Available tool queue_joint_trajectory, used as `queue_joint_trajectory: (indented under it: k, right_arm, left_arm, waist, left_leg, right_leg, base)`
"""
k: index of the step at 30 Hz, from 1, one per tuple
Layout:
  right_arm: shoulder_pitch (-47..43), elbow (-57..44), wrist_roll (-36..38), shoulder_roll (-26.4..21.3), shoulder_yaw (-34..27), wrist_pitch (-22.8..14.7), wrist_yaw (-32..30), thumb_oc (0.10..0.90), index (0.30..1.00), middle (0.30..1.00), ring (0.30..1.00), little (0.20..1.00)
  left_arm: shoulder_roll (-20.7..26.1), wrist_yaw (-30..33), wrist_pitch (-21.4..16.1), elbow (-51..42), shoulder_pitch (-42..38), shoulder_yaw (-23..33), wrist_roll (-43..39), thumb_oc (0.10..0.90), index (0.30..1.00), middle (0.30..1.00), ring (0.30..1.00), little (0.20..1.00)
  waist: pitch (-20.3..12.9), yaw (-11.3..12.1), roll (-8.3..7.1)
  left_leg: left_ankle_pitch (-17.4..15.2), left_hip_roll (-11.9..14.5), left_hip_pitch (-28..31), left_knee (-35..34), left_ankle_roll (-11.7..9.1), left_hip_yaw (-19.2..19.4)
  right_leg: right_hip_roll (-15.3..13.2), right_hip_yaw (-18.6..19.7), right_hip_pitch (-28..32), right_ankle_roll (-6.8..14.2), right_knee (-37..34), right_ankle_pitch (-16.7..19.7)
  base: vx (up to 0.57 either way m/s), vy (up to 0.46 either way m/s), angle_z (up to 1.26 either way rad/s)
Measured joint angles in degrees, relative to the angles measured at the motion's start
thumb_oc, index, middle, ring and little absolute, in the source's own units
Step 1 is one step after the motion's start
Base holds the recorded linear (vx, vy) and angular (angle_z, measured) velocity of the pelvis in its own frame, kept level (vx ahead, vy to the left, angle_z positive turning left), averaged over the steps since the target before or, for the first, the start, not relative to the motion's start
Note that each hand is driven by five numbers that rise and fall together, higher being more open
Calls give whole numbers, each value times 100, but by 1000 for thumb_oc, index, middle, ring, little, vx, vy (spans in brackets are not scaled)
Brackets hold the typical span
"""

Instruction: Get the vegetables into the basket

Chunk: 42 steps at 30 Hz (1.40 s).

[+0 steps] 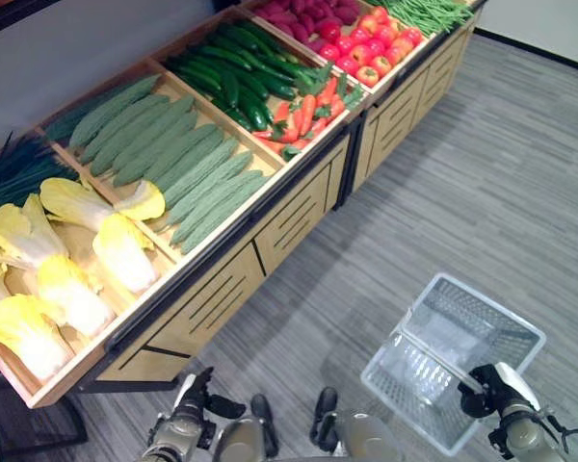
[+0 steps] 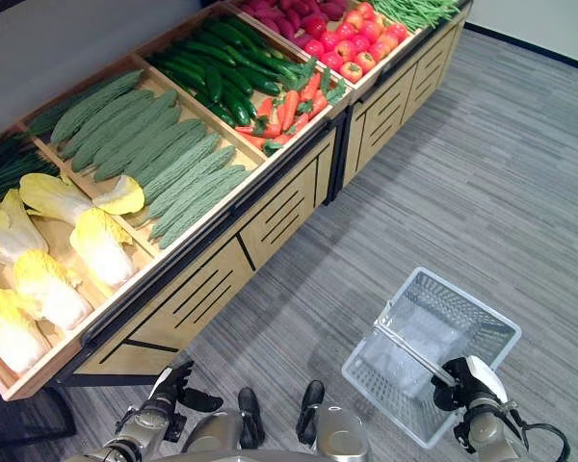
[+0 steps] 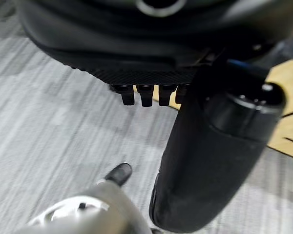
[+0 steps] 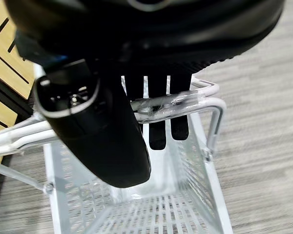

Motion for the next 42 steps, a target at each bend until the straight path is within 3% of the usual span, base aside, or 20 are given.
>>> queue_joint_trajectory:
  k: [1, 4, 6, 10, 19, 20, 21, 22, 23, 24, 25, 26, 29, 30, 32, 36, 37, 39, 40, 42]
  right_arm:
    - [-43, 25, -15, 7, -11, 11, -5, 400, 300, 300, 300, 300]
    - [-94, 176, -24, 55, -5, -12, -7, 400, 300, 300, 300, 300]
    - [-103, 176, -27, 132, -3, -32, -7, 400, 300, 300, 300, 300]
    - [-57, 111, -33, 229, 168, -22, -22, 400, 300, 300, 300, 300]
    - [-191, 332, -40, 418, 246, -59, -20, 400, 300, 300, 300, 300]
    - [-373, 641, -40, 422, 374, -121, -34, 400, 300, 300, 300, 300]
    - [-595, 944, -40, 452, 451, -72, -53, 400, 300, 300, 300, 300]
    - [-602, 893, -40, 450, 447, -87, -60, 400, 300, 300, 300, 300]
    - [-530, 858, -39, 477, 413, -151, -73, 400, 300, 300, 300, 300]
    - [-445, 840, -28, 451, 418, -139, -124, 400, 300, 300, 300, 300]
    - [-302, 873, -28, 500, 620, -76, -90, 400, 300, 300, 300, 300]
    - [-280, 922, -29, 546, 636, -135, -44, 400, 300, 300, 300, 300]
    - [-444, 1384, -11, 632, 615, -226, -68, 400, 300, 300, 300, 300]
    - [-541, 1637, 18, 646, 583, -218, -89, 400, 300, 300, 300, 300]
    - [-549, 1955, 99, 650, 534, -155, -85, 400, 300, 300, 300, 300]
    - [-244, 2105, 113, 754, 307, -96, -66, 400, 300, 300, 300, 300]
    - [-149, 2146, 116, 774, 292, -76, -35, 400, 300, 300, 300, 300]
    - [-261, 2231, 111, 772, 172, -80, -13, 400, 300, 300, 300, 300]
    - [-449, 2260, 106, 785, 105, -104, -9, 400, 300, 300, 300, 300]
    - [-520, 2257, 106, 760, 90, -150, -13, 400, 300, 300, 300, 300]
  left_arm:
    - [18, 8, 20, 85, 36, 75, -53, 900, 1000, 1000, 1000, 1000]
    - [94, 10, -54, 92, 58, 114, -64, 900, 1000, 1000, 1000, 1000]
    - [175, 9, -55, 95, 55, 111, -56, 900, 1000, 1000, 1000, 1000]
    - [318, 26, -34, 82, 87, 108, -54, 900, 1000, 1000, 1000, 1000]
    - [395, 18, 9, 89, 357, 28, -53, 900, 1000, 1000, 1000, 1000]
    - [391, 15, 9, 103, 368, 8, -53, 900, 1000, 1000, 1000, 1000]
    - [389, -1, 6, 115, 385, -5, -53, 900, 1000, 1000, 1000, 1000]
    - [405, 3, -45, 69, 384, -5, -54, 900, 1000, 1000, 1000, 1000]
    - [408, 10, -55, -6, 387, 10, -59, 900, 1000, 1000, 1000, 1000]
    - [293, 5, -42, -43, 324, -62, -63, 900, 1000, 1000, 1000, 1000]
    - [275, -14, -78, -47, 354, -206, -62, 900, 1000, 1000, 1000, 1000]
    - [283, 0, -160, -73, 346, -218, -64, 900, 1000, 1000, 1000, 1000]
    - [278, 32, -153, 95, 262, -220, -70, 900, 1000, 1000, 1000, 1000]
    - [290, 24, -126, 284, 249, -216, -103, 900, 1000, 1000, 1000, 1000]
    - [315, 30, -128, 420, 263, -212, -116, 900, 1000, 1000, 1000, 1000]
    - [473, 80, -102, 628, 603, -153, -122, 900, 1000, 1000, 1000, 1000]
    - [408, 116, -99, 621, 646, -92, -125, 900, 1000, 1000, 1000, 1000]
    - [316, 91, -99, 637, 784, -37, -124, 900, 1000, 1000, 1000, 1000]
    - [168, 85, -59, 643, 825, 157, -185, 900, 1000, 1000, 1000, 1000]
    - [51, 92, -79, 621, 808, 237, -245, 900, 1000, 1000, 1000, 1000]
  waist:
    - [32, 98, -96]
    - [38, 204, -214]
    - [34, 203, -282]
    - [72, 199, -376]
    - [81, 339, -393]
    - [88, 335, -381]
    - [86, 340, -352]
    - [80, 350, -335]
    - [111, 380, -331]
    - [124, 261, -255]
    - [81, 103, -139]
    - [12, 135, -157]
    - [16, 157, -160]
    - [26, 40, -177]
    - [26, 17, -190]
    - [-55, -13, -363]
    - [-100, 7, -278]
    - [-139, 49, -176]
    - [-202, 115, -93]
    - [-209, 169, -109]
  left_leg:
    - [66, -64, 60, -113, 124, 81]
    - [54, -149, 103, -116, 214, 126]
    - [11, -220, 85, -87, 349, 132]
    - [-65, -379, 16, -55, 585, 12]
    - [-20, -425, 80, -68, 581, -14]
    - [-68, -449, 137, -175, 644, -47]
    - [-33, -438, 305, -337, 650, -35]
    - [-18, -386, 331, -335, 676, -44]
    - [-4, -466, 308, -238, 819, -256]
    - [-58, -547, 278, -62, 840, -610]
    - [-79, -622, 306, -65, 897, -984]
    - [-68, -624, 283, -176, 916, -953]
    - [-3, -779, 105, -99, 831, -1314]
    - [-19, -908, 63, -7, 836, -1700]
    - [-32, -973, 90, 9, 815, -2002]
    - [-251, -968, 339, 2, 408, -2880]
    - [-292, -712, 440, -42, 226, -3027]
    - [-178, -418, 478, -56, 41, -2908]
    - [-173, -206, 471, 34, -53, -2674]
    - [-106, -31, 476, 38, -164, -2670]
  right_leg:
    - [-45, 55, -33, 59, -1, 38]
    - [-134, 85, -33, 127, 44, 60]
    - [-308, 87, -92, 424, 237, 10]
    - [-561, 222, -311, 658, 666, -44]
    - [-516, 201, -128, 552, 427, 69]
    - [-547, 209, -185, 652, 680, 152]
    - [-709, 290, -514, 812, 1514, 250]
    - [-803, 376, -722, 1055, 1930, 296]
    - [-918, 700, -897, 1229, 2417, 485]
    - [-860, 1311, -1160, 1116, 3169, 798]
    - [-522, 2416, -1336, 1217, 3117, 594]
    - [-457, 2735, -1378, 1218, 2184, 584]
    - [-631, 2855, -1295, 1285, 387, 638]
    - [-790, 3062, -1051, 1332, -398, 739]
    - [-818, 3379, -895, 1313, -859, 850]
    - [-847, 3134, -204, 1230, -1144, 1075]
    - [-650, 2871, -143, 1143, -1100, 1263]
    - [-409, 2693, -102, 999, -1032, 1225]
    - [-207, 2643, -81, 802, -979, 1178]
    - [-58, 2501, -7, 704, -995, 1081]
  base:
    - [-11, 146, -20]
    - [15, 130, -5]
    - [26, 117, 4]
    - [4, 64, 19]
    - [19, 58, 2]
    - [10, 82, 0]
    - [81, 88, 8]
    - [113, 27, 20]
    - [163, -2, 75]
    - [124, -64, 160]
    - [187, -178, 193]
    - [188, -190, 170]
    - [188, -184, 93]
    - [194, -169, 133]
    - [178, -204, 124]
    - [197, -368, 113]
    - [127, -318, 85]
    - [70, -221, 26]
    - [56, -199, -1]
    - [25, -255, 25]
